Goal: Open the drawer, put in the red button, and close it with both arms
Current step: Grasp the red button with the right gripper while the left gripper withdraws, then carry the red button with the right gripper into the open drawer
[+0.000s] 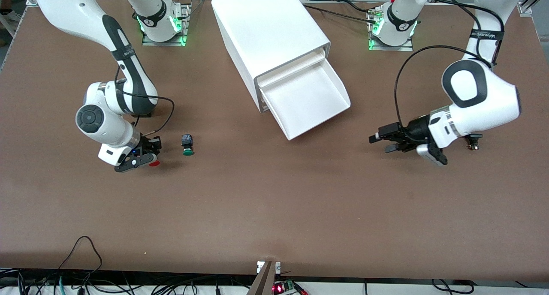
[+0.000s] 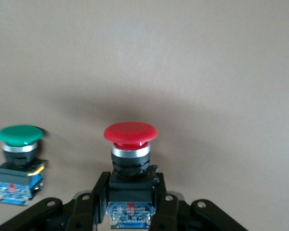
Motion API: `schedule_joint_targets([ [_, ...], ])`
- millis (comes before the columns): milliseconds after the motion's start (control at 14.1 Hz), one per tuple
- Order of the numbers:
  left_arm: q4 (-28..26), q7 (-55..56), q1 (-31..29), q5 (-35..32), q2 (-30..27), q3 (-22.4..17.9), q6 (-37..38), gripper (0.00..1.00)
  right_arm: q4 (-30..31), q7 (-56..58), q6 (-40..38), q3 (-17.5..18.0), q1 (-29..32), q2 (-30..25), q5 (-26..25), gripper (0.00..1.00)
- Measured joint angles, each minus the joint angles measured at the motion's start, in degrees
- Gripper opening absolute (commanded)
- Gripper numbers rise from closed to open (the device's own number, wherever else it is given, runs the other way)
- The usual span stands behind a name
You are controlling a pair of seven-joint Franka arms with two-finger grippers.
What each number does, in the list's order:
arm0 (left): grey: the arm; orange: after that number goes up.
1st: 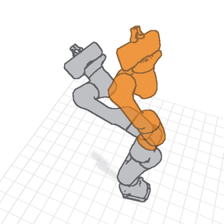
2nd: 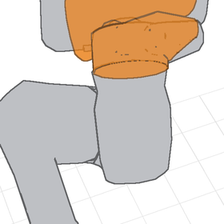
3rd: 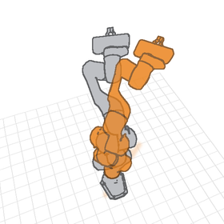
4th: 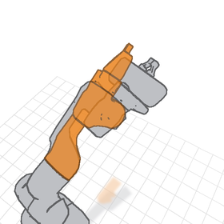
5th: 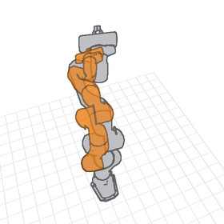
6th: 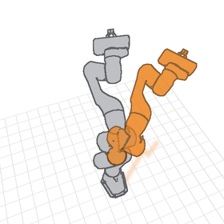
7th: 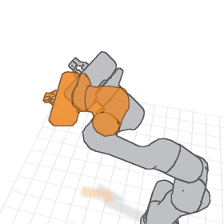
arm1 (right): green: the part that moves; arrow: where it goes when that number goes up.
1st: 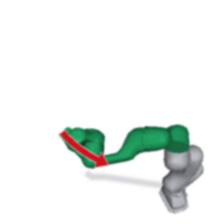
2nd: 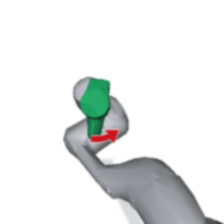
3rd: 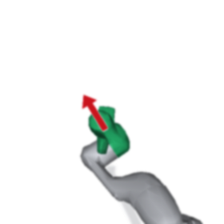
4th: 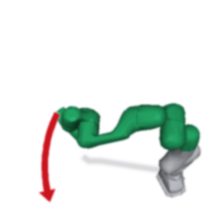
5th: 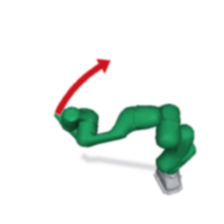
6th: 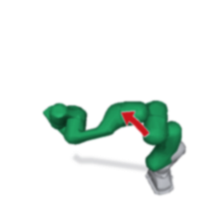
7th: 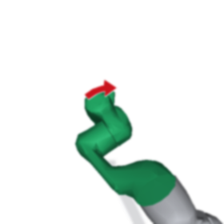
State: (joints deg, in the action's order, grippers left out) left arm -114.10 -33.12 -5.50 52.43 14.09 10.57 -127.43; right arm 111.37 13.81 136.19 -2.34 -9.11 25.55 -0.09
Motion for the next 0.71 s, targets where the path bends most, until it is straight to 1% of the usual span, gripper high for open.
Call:
schedule_joint_targets([
  [142,0.06,0.0,-0.04,-1.14,-1.3,-0.23,-0.97,1.0,-4.27,0.13,-4.05,0.55,0.01,-1.94,0.0,0.33],
  [284,0.62,0.07,-0.03,-6.85,-3.12,-2.25,0.03,1.0,-9.58,0.16,-7.55,2.41,-0.02,-3.28,0.01,0.33],
  [355,1.73,0.09,-0.07,-10.11,-3.94,-3.74,2.59,1.0,-12.37,0.16,-9.0,3.77,-0.03,-3.57,0.01,0.33],
  [497,5.09,0.16,-0.18,-16.3,-5.03,-7.13,8.93,1.0,-17.04,0.17,-10.48,7.38,-0.04,-3.67,0.02,0.33],
  [711,10.73,0.21,-0.39,-25.93,-5.71,-10.83,16.84,1.0,-21.6,0.32,-10.76,14.68,-0.34,-3.53,0.01,0.33],
])
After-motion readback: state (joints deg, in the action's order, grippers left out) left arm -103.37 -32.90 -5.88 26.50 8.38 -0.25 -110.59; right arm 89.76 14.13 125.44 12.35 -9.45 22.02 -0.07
